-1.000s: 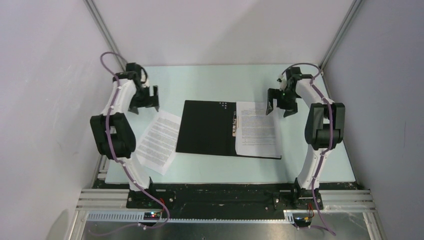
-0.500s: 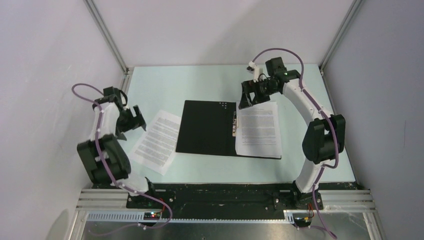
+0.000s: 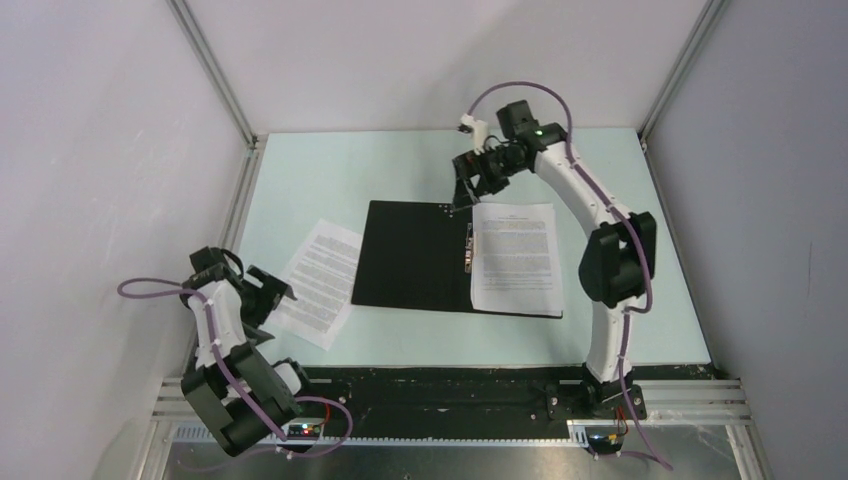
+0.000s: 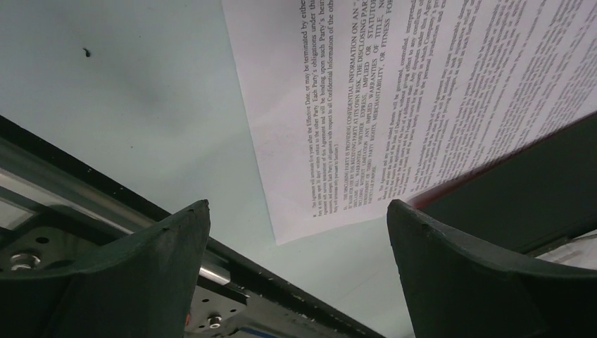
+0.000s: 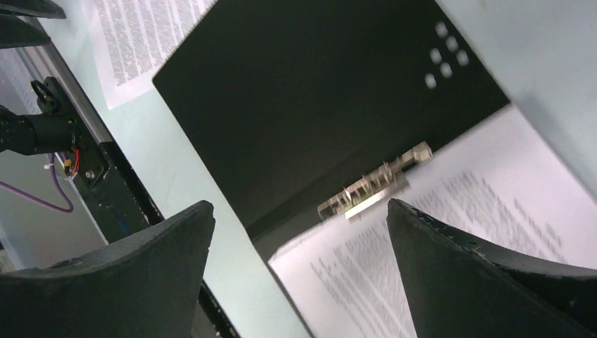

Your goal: Put the files into the folder

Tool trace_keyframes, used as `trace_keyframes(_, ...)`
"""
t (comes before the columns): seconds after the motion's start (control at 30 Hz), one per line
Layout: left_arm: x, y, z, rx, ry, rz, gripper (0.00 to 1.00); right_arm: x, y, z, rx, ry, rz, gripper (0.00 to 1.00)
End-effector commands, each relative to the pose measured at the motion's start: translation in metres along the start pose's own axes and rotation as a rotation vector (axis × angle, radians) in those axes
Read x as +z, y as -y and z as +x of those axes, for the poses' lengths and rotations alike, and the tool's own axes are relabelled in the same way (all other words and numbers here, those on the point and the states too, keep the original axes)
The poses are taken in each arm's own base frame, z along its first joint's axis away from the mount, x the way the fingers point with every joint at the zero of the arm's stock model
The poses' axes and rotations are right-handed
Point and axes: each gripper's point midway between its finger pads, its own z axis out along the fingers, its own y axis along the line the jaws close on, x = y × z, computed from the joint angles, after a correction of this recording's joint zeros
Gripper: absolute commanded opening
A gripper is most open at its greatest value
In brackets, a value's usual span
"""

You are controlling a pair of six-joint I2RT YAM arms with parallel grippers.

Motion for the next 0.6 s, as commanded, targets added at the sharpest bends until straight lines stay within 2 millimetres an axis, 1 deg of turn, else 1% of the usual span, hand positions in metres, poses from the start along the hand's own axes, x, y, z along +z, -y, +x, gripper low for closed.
trace_keyframes(0.0,0.000,-0.002,-0.013,-0.122,0.076,-0.017,1.00,0.040,-0.029,-0.037,-0.139,0.036,-0.103,0.98)
trace_keyframes(0.03,0.002,-0.005,-0.012,-0.140,0.072,-0.037,1.00,0.040,-0.035,-0.055,-0.155,0.075,-0.109,0.98)
trace_keyframes(0.07,0.003,-0.009,-0.013,-0.143,0.077,-0.057,1.00,0.061,-0.033,-0.055,-0.110,0.057,-0.124,0.97)
trace_keyframes(0.1,0.004,-0.011,-0.014,-0.147,0.072,-0.072,1.00,0.059,-0.039,-0.073,-0.125,0.098,-0.135,0.97)
trace_keyframes(0.13,0.006,-0.014,-0.014,-0.150,0.072,-0.092,1.00,0.072,-0.041,-0.081,-0.105,0.110,-0.149,0.97)
trace_keyframes(0.17,0.009,-0.017,-0.013,-0.155,0.056,-0.111,1.00,0.084,-0.038,-0.079,-0.087,0.103,-0.160,0.97)
trace_keyframes(0.2,0.011,-0.020,-0.013,-0.159,0.056,-0.131,1.00,0.091,-0.043,-0.086,-0.079,0.128,-0.172,0.97)
trace_keyframes(0.23,0.015,-0.022,-0.013,-0.159,0.043,-0.143,1.00,0.099,-0.043,-0.086,-0.063,0.132,-0.184,0.97)
trace_keyframes(0.27,0.017,-0.020,-0.012,-0.152,0.031,-0.136,1.00,0.108,-0.047,-0.089,-0.073,0.153,-0.199,0.97)
trace_keyframes(0.3,0.021,-0.018,-0.013,-0.143,0.027,-0.126,1.00,0.117,-0.049,-0.087,-0.059,0.147,-0.211,0.97)
trace_keyframes(0.33,0.024,-0.011,-0.010,-0.118,0.014,-0.099,1.00,0.120,-0.052,-0.091,-0.069,0.163,-0.224,0.98)
trace_keyframes(0.37,0.029,-0.005,-0.010,-0.103,0.010,-0.067,1.00,0.129,-0.053,-0.088,-0.056,0.151,-0.235,0.97)
trace_keyframes(0.47,0.043,0.006,-0.003,-0.057,0.013,-0.025,1.00,0.136,-0.054,-0.093,-0.045,0.164,-0.253,0.98)
trace_keyframes(0.57,0.060,0.008,-0.002,-0.061,0.044,0.016,1.00,0.142,-0.050,-0.094,-0.030,0.172,-0.254,0.98)
